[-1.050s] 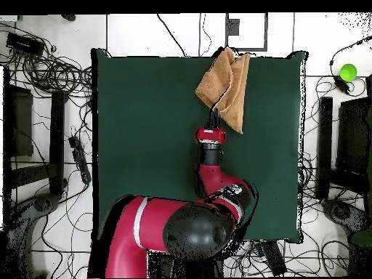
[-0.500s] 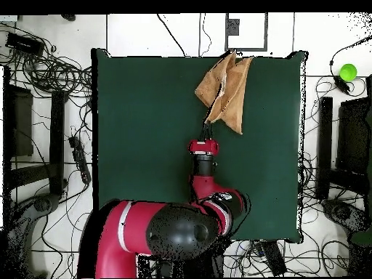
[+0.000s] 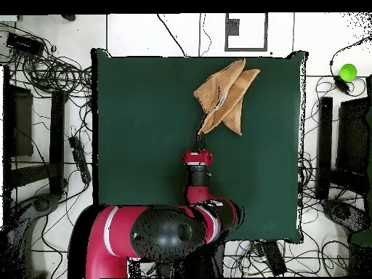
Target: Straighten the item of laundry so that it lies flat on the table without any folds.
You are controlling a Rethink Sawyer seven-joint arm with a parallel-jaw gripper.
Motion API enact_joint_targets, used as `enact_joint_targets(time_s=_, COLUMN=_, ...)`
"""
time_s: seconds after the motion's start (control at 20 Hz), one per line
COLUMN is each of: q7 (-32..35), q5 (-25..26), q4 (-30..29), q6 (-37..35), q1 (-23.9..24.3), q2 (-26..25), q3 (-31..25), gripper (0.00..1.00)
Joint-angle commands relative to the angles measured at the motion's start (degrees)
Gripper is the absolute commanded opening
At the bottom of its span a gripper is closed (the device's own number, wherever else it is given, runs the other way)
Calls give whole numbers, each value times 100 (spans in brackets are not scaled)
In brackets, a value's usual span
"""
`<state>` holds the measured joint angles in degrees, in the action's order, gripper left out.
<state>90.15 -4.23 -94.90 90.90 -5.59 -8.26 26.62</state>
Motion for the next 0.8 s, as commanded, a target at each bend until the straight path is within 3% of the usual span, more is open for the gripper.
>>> enact_joint_targets(time_s=0.05, q7=385, q5=-137, q4=-396, q6=448, q1=-294, q2=-249, q3=-237, gripper=0)
enact_joint_targets(time_s=0.35, q7=565, q5=259, q4=-754, q6=571, q1=-497, q2=-47, q3=-115, gripper=0)
enact_joint_targets(time_s=0.8, q7=700, q5=941, q4=-1676, q6=467, q1=-938, q2=778, q3=276, gripper=0)
